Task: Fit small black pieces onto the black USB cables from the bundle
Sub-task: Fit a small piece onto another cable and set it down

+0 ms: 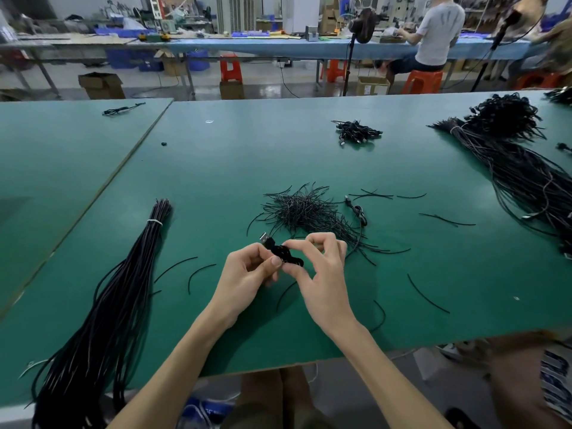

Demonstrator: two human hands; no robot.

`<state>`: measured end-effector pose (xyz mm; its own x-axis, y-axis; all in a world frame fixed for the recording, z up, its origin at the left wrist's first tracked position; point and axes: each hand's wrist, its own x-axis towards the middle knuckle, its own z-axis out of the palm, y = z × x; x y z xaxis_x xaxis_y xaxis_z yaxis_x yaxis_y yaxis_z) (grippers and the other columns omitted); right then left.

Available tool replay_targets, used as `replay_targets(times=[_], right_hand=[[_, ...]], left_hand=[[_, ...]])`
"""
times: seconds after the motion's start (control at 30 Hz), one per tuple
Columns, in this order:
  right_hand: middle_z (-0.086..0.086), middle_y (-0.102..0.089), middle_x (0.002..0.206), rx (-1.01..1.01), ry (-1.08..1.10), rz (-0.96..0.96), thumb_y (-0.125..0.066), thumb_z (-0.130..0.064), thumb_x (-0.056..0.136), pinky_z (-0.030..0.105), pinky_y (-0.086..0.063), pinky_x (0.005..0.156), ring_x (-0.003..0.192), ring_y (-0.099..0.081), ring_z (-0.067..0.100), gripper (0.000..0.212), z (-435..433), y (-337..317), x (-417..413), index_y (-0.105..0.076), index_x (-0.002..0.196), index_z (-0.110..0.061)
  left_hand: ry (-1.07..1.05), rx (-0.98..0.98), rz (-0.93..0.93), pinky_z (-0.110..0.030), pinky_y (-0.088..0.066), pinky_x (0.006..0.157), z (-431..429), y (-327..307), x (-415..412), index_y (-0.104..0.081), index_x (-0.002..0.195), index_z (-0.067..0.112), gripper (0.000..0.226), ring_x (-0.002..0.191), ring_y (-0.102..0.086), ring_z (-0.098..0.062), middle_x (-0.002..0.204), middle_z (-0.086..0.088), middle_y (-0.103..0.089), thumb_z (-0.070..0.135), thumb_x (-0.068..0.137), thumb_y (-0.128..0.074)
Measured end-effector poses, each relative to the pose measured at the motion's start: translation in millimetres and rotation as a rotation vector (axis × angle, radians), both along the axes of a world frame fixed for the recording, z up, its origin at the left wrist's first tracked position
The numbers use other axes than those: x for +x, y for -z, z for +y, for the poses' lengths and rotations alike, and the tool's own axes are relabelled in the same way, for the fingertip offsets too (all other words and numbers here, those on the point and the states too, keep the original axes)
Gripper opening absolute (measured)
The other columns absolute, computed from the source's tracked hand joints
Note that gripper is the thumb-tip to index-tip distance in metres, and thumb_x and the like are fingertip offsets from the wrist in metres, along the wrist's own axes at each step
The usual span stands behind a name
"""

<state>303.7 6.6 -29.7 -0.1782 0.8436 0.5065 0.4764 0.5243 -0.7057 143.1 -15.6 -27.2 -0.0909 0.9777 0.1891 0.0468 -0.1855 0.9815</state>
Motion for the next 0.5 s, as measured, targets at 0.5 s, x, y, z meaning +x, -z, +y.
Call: replay_targets(times=[0.5], right_hand=[[-0.011, -0.067, 0.095, 0.365, 0.094, -0.047, -0.072, -0.014, 0.094, 0.023, -0.052, 0.062, 0.080, -0.064, 0.007, 0.008, -7.9, 0.7, 0.0, -0.075, 0.100, -0.018]], left_hand=[[0.096, -0.113, -0.126, -0.029, -0.038, 0.054, -0.8, -5.4, -3.6, -0.062, 0.071, 0.013, 0.016, 0.055, -0.049, -0.022, 0.065, -0.014, -0.059, 0.007, 0.085, -0.063]])
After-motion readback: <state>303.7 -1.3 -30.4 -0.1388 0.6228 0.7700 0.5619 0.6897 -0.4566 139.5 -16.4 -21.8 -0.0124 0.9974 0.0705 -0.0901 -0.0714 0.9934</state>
